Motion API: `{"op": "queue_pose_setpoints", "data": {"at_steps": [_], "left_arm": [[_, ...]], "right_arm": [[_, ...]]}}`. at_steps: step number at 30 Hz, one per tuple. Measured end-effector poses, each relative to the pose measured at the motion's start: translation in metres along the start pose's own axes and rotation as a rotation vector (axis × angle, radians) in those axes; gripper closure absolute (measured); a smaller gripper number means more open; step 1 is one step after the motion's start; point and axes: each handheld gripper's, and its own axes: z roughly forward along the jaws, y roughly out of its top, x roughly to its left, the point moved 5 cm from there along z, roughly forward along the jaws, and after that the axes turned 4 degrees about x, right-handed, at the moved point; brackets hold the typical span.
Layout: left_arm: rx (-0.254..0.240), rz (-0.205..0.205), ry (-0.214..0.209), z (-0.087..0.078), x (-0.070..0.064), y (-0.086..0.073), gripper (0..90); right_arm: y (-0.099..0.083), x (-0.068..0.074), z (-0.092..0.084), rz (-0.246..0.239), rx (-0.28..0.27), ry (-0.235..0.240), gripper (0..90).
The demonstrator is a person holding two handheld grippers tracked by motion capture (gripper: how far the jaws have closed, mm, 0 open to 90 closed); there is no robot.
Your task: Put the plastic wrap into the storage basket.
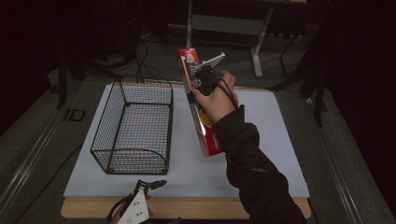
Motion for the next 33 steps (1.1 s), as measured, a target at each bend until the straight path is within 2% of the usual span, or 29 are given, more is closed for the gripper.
{"op": "queue_pose_setpoints", "data": {"at_steps": [2,6,10,11,12,14,17,18,19,23,26,33], "left_arm": [[-0.004,-0.004,0.0,-0.001,0.0,0.0,0.1],[-0.008,-0.01,0.0,-0.002,0.002,0.0,0.1],[-0.003,-0.005,-0.003,-0.001,0.001,0.0,0.1],[-0.003,-0.003,-0.006,-0.001,0.0,0.0,0.1],[-0.002,0.0,-0.005,-0.001,0.0,0.0,0.1],[-0.003,0.0,-0.006,-0.002,0.0,0.0,0.1],[-0.008,-0.003,-0.005,-0.002,0.0,0.001,0.1],[-0.009,-0.003,-0.005,-0.002,0.0,0.001,0.1],[-0.009,-0.003,-0.005,-0.002,0.0,0.001,0.1],[-0.009,-0.002,-0.007,-0.003,0.0,0.001,0.1],[-0.013,-0.004,-0.008,-0.003,0.0,0.001,0.1],[-0.019,-0.007,-0.008,-0.005,0.001,0.002,0.1]], "right_arm": [[0.001,0.003,0.0,-0.005,-0.003,0.001,39.8],[0.01,0.023,-0.001,-0.032,-0.028,0.022,39.8],[0.013,0.032,-0.002,-0.05,-0.051,0.03,39.7],[0.015,0.037,-0.002,-0.058,-0.058,0.034,39.8],[0.02,0.052,-0.003,-0.071,-0.063,0.057,39.7],[0.021,0.056,-0.003,-0.08,-0.068,0.058,39.7],[0.027,0.068,-0.004,-0.092,-0.087,0.072,39.7],[0.031,0.076,-0.005,-0.097,-0.099,0.087,39.7],[0.031,0.076,-0.005,-0.097,-0.099,0.087,39.8],[0.038,0.091,-0.003,-0.108,-0.133,0.097,39.8],[0.046,0.105,0.001,-0.117,-0.177,0.115,39.8],[0.057,0.121,0.007,-0.129,-0.195,0.125,39.8]]}}
